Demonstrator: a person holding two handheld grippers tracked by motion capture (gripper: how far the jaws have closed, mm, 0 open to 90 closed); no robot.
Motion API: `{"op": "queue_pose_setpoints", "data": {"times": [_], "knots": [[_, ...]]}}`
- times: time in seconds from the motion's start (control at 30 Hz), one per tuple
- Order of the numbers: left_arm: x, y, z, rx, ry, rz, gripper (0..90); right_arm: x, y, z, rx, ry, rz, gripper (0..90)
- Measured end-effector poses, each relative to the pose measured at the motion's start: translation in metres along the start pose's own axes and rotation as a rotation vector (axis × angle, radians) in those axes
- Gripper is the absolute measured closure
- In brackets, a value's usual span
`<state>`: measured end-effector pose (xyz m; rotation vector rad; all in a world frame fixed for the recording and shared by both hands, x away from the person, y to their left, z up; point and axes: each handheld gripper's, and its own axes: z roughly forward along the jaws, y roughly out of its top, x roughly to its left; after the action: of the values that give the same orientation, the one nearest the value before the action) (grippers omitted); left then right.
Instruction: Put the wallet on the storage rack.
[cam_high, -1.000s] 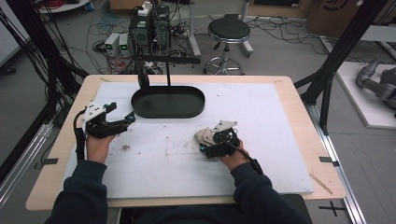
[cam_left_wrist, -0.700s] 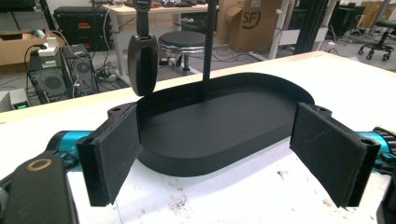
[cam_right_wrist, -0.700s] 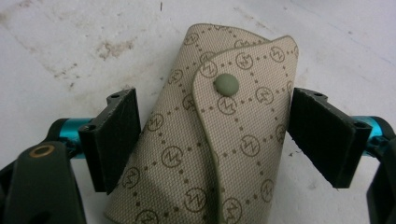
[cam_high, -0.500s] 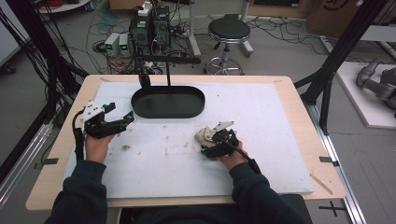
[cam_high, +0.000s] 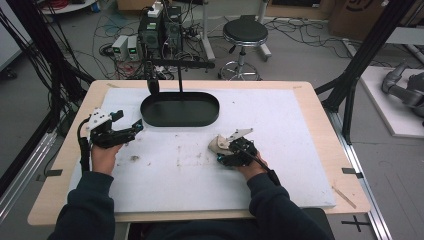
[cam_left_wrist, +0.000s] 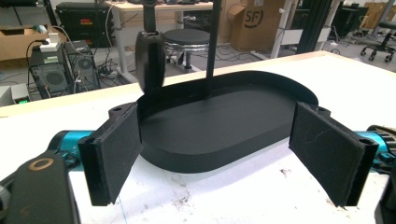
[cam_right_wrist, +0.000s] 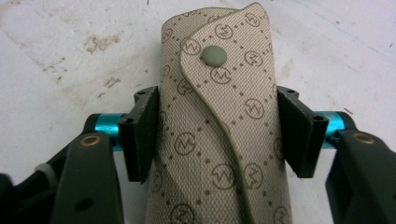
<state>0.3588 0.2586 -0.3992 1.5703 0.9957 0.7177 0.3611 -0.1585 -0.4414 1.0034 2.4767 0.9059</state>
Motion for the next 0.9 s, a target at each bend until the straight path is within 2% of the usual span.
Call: {"op": "queue_pose_setpoints", "data": {"times": [0.2, 0.43, 0.5, 0.7, 0.83, 0.9], "knots": [[0.000, 0.000, 0.000, -0.002, 0.002, -0.003, 17.0, -0.013, 0.012, -0.006, -0.046, 0.032, 0.029, 40.7], [0.001, 0.000, 0.000, -0.001, 0.003, -0.007, 17.1, -0.024, 0.050, -0.002, -0.140, 0.056, 0.001, 40.8], [0.001, 0.000, 0.000, -0.002, 0.003, -0.006, 17.1, -0.026, 0.064, 0.004, -0.152, 0.065, -0.002, 40.9], [0.003, 0.000, -0.001, -0.008, 0.006, -0.012, 17.1, -0.027, 0.104, 0.033, -0.175, 0.059, -0.055, 40.8], [0.003, 0.000, -0.002, -0.012, 0.009, -0.017, 17.1, -0.031, 0.124, 0.056, -0.181, 0.051, -0.043, 40.7], [0.003, 0.000, -0.002, -0.012, 0.008, -0.018, 17.2, -0.034, 0.132, 0.068, -0.160, 0.030, -0.029, 40.6]]}}
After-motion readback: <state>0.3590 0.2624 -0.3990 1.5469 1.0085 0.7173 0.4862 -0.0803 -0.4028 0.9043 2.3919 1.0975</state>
